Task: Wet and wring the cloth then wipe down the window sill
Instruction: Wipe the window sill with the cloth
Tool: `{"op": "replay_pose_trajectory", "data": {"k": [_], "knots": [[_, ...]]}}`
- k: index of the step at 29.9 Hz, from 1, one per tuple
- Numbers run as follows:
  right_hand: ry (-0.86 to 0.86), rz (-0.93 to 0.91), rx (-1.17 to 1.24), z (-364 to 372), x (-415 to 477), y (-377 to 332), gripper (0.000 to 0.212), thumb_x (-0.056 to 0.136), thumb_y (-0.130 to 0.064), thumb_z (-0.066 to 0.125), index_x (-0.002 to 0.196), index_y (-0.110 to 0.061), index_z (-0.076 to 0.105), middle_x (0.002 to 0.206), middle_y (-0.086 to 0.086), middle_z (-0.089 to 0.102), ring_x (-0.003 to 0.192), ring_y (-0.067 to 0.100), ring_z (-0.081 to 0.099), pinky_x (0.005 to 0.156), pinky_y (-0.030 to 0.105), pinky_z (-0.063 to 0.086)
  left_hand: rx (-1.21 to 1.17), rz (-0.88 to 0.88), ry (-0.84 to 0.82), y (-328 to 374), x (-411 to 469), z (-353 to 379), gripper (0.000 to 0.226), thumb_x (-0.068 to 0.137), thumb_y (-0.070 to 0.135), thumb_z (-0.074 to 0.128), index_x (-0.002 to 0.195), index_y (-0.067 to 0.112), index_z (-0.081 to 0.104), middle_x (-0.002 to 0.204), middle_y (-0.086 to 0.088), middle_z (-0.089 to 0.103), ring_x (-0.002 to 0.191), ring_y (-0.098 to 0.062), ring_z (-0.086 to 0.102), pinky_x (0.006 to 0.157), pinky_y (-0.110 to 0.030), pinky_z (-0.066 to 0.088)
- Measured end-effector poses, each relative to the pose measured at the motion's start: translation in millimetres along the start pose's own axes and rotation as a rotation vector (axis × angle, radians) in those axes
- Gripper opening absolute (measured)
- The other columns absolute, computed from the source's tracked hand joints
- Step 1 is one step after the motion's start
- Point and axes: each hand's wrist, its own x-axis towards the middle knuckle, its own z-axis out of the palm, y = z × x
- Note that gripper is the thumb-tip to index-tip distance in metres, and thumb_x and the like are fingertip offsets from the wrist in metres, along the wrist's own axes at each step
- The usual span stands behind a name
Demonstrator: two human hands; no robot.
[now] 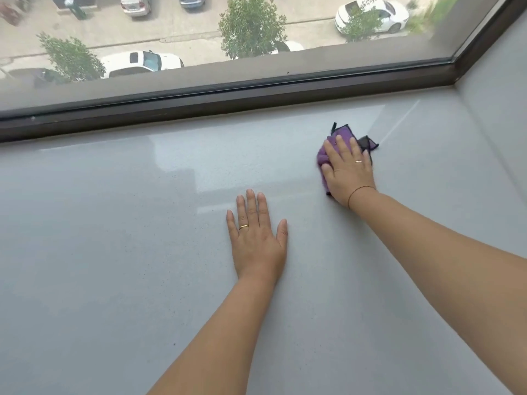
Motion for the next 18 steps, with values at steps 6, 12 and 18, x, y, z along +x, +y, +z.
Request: {"op": "replay_pose_trajectory", "data": {"k": [6, 12, 18], "knots": [[-0.051, -0.421, -0.033, 23, -32, -86, 0.056, 0.099, -0.042, 0.025, 0.15, -0.034, 0.004, 0.16, -0.006, -0.007, 0.146, 0.021, -0.013, 0.115, 0.042, -0.012, 0.018, -0.013, -0.007, -1, 1, 0, 0.069, 0.092, 0.054, 0.006, 0.145, 0.017, -0.017, 0.159, -0.003, -0.014, 0.146, -0.021, -0.016, 0.116, -0.042, -0.015], [-0.037, -0.394, -0.044, 0, 17, -22, 0.055, 0.099, -0.045, 0.024, 0.15, -0.034, 0.005, 0.16, -0.007, -0.004, 0.147, 0.016, -0.007, 0.118, 0.039, -0.006, 0.011, -0.016, -0.02, -1, 1, -4, 0.071, 0.091, 0.054, 0.002, 0.149, 0.016, -0.011, 0.159, -0.003, -0.014, 0.145, -0.021, -0.016, 0.116, -0.04, -0.015], [-0.002, -0.042, -0.032, 0, 37, -23, 0.057, 0.099, -0.041, 0.022, 0.151, -0.028, 0.003, 0.16, -0.002, -0.007, 0.147, 0.024, -0.01, 0.118, 0.044, -0.006, 0.022, -0.082, -0.013, 8, 4, -11, 0.07, 0.095, 0.051, 0.021, 0.151, 0.015, -0.002, 0.16, -0.002, -0.011, 0.145, -0.021, -0.017, 0.115, -0.044, -0.017]]}}
